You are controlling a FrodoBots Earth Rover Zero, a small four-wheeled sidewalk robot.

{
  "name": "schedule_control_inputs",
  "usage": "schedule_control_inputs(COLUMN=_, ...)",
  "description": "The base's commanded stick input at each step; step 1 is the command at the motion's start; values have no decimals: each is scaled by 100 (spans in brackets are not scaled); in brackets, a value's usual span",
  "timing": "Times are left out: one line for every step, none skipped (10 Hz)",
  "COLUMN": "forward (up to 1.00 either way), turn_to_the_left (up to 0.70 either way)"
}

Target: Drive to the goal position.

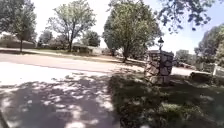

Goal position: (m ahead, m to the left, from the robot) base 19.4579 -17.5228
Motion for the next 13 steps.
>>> schedule_control_inputs(forward=0, turn_to_the_left=0)
schedule_control_inputs(forward=0, turn_to_the_left=0)
schedule_control_inputs(forward=0, turn_to_the_left=0)
schedule_control_inputs(forward=0, turn_to_the_left=0)
schedule_control_inputs(forward=57, turn_to_the_left=0)
schedule_control_inputs(forward=70, turn_to_the_left=0)
schedule_control_inputs(forward=70, turn_to_the_left=31)
schedule_control_inputs(forward=70, turn_to_the_left=35)
schedule_control_inputs(forward=70, turn_to_the_left=35)
schedule_control_inputs(forward=70, turn_to_the_left=35)
schedule_control_inputs(forward=70, turn_to_the_left=35)
schedule_control_inputs(forward=70, turn_to_the_left=0)
schedule_control_inputs(forward=70, turn_to_the_left=0)
